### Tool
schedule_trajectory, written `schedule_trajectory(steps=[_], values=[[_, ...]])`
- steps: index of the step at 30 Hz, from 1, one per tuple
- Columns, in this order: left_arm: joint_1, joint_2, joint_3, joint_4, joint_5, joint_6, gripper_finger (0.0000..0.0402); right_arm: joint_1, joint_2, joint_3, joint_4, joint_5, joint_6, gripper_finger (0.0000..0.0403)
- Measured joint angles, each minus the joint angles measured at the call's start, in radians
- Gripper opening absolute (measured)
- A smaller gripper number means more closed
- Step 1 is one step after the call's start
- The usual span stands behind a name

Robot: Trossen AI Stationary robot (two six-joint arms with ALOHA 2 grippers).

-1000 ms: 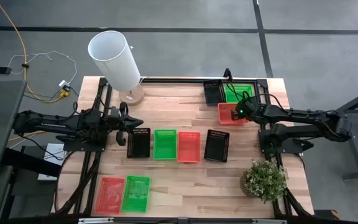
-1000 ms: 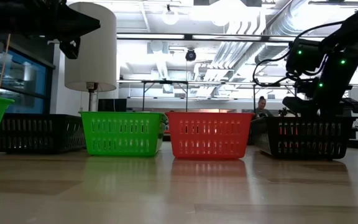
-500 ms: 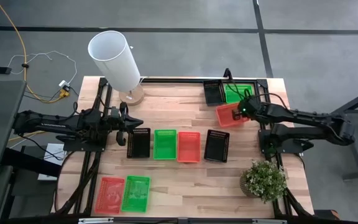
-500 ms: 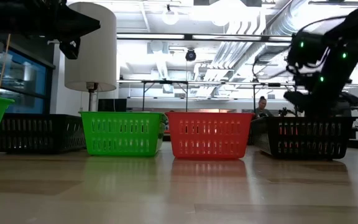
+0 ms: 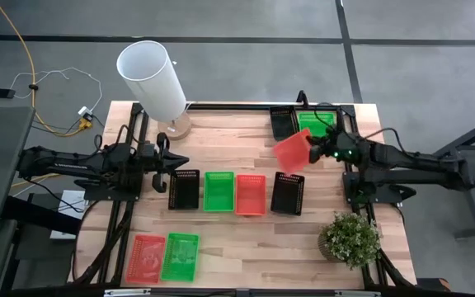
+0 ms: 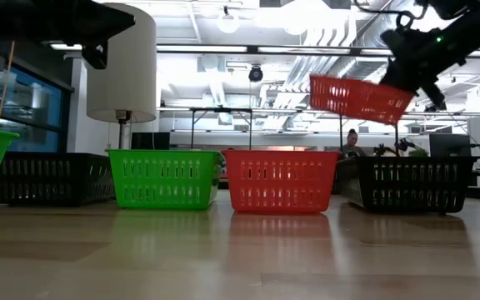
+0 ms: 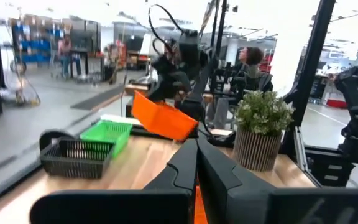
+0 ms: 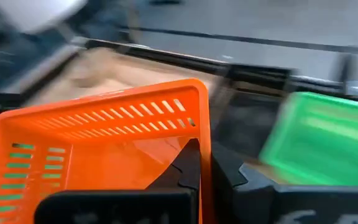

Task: Stack baskets by color
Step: Stack the top orange bin on top of the middle orange bin

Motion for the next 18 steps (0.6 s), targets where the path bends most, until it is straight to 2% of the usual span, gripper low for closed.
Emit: schedule_trajectory(steps=[5,9,14,18], values=[[0.0,0.003,0.0,0.008,-0.02,0.031,0.0,0.133,0.015,-0.134,0.429,0.022,-0.002,0.0],[0.0,0.026,0.0,0.037,-0.027,0.07,0.0,0.176,0.083,-0.193,0.722,0.031,-0.023,0.0],[0.0,0.058,0.0,0.091,-0.024,0.055,0.0,0.201,0.177,-0.174,0.843,-0.019,-0.105,0.0],[0.0,0.07,0.0,0.093,-0.009,0.05,0.0,0.227,0.237,-0.153,0.906,-0.013,-0.156,0.0]])
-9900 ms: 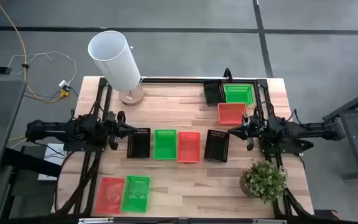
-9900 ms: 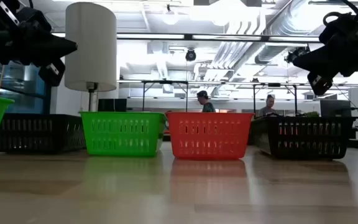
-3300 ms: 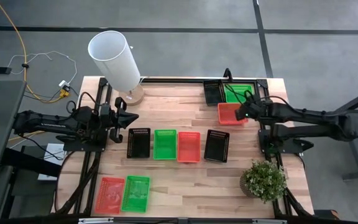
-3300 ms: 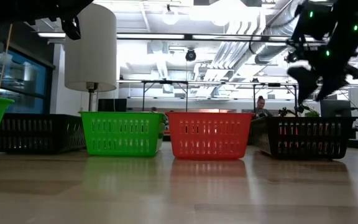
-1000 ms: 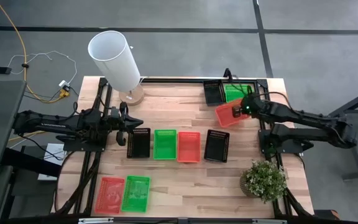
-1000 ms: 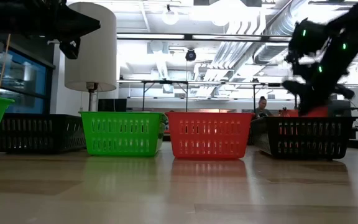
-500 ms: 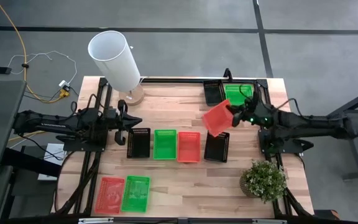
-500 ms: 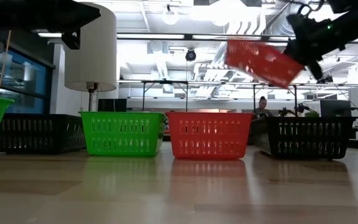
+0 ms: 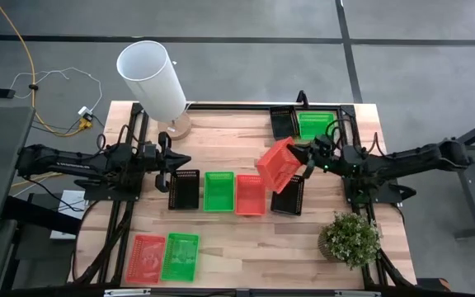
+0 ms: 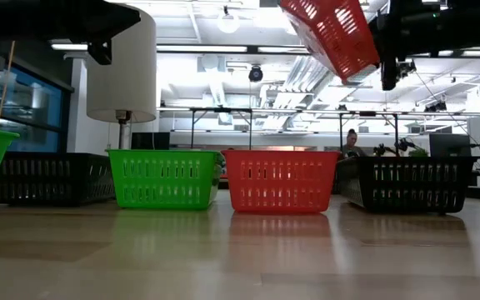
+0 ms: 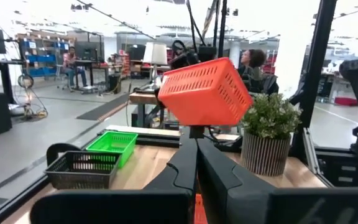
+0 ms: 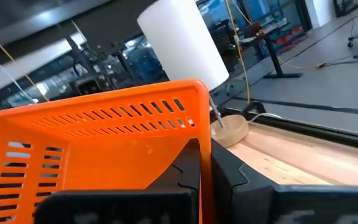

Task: Stack baskets by color
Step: Stack the top orange bin on top of the middle orange bin

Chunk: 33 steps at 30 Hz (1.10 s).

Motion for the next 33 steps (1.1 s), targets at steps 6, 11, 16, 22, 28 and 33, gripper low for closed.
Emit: schedule_trajectory(steps=[6,11,16,22,28,33], values=[[0.0,0.003,0.0,0.0,0.004,0.002,0.0,0.0,0.041,0.0,0.003,-0.001,-0.003,0.0],[0.0,0.003,0.0,0.0,0.003,0.002,0.0,0.0,0.043,0.004,0.003,-0.047,-0.023,0.0],[0.0,0.003,0.0,0.006,0.002,0.002,0.0,0.001,0.08,0.132,-0.157,-0.065,-0.126,0.0],[0.001,0.003,0.0,0.021,0.001,0.002,0.0,-0.014,0.249,0.373,-0.444,-0.268,-0.35,0.0],[0.001,0.003,0.0,0.021,0.001,0.002,0.0,-0.058,0.486,0.605,-0.648,-0.469,-0.514,0.0],[0.001,0.003,0.0,0.021,0.001,-0.006,0.0,-0.126,0.661,0.756,-0.735,-0.625,-0.577,0.0]])
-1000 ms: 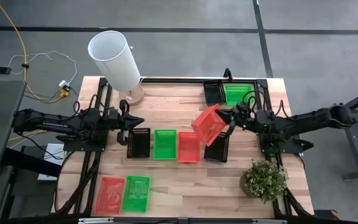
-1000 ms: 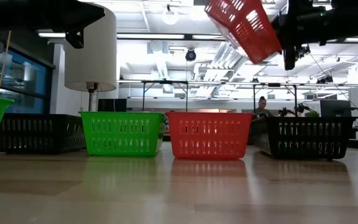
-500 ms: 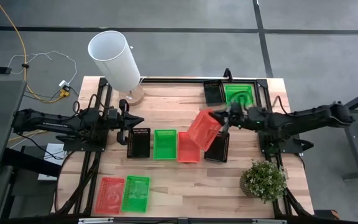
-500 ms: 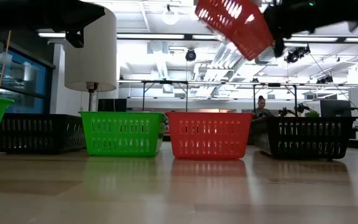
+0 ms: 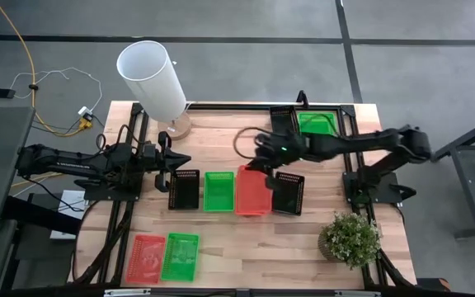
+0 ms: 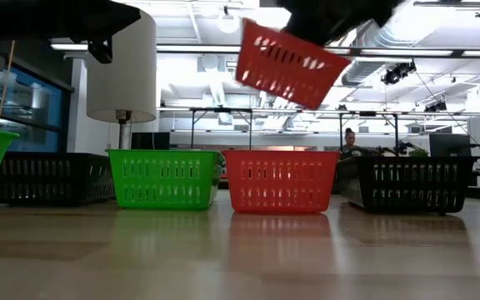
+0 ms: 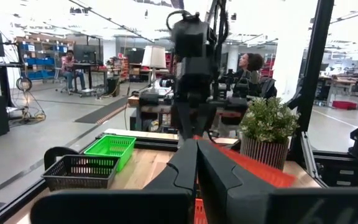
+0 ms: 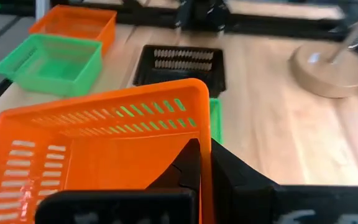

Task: Stack baskets by color
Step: Stack the top orange bin on top of the middle orange bin

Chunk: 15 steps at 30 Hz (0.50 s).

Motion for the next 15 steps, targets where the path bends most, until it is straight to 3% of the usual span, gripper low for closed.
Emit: schedule_trajectory(steps=[8,15], values=[[0.0,0.0,0.0,-0.001,0.0,-0.002,0.0,-0.09,0.197,0.067,-0.07,-0.195,0.002,0.0],[0.0,0.0,0.0,-0.018,0.0,-0.002,0.0,-0.101,0.239,0.068,-0.067,-0.203,0.069,0.0]])
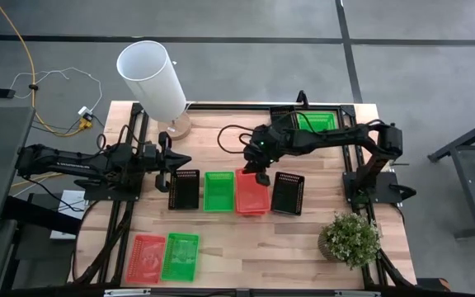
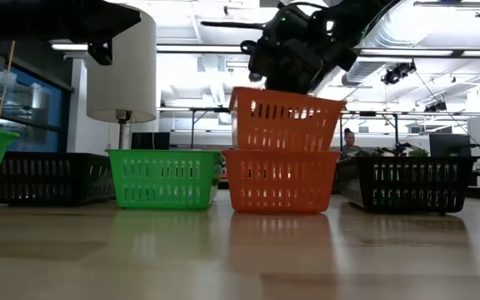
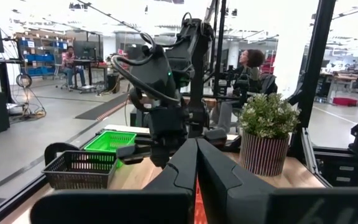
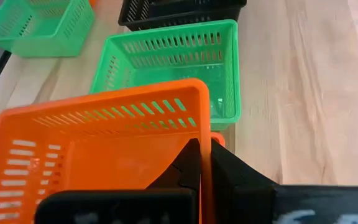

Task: Stack baskets by color
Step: Stack the top orange bin on top of the middle orange bin

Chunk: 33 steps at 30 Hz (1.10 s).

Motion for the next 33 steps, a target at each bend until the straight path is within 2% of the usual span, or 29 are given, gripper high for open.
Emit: schedule_trajectory(steps=[9,16,22,33], values=[[0.0,0.0,0.0,-0.005,0.0,0.0,0.0,0.025,0.0,0.0,-0.034,0.063,0.064,0.0],[0.0,0.0,0.0,-0.005,0.0,-0.001,0.0,0.058,0.0,0.0,-0.031,0.072,0.096,0.0],[0.0,0.0,0.0,-0.005,0.0,0.0,0.0,0.075,0.0,-0.002,-0.039,0.138,0.108,0.0],[0.0,0.0,0.0,-0.005,0.0,0.0,0.0,0.076,0.0,-0.002,-0.038,0.098,0.102,0.0004]])
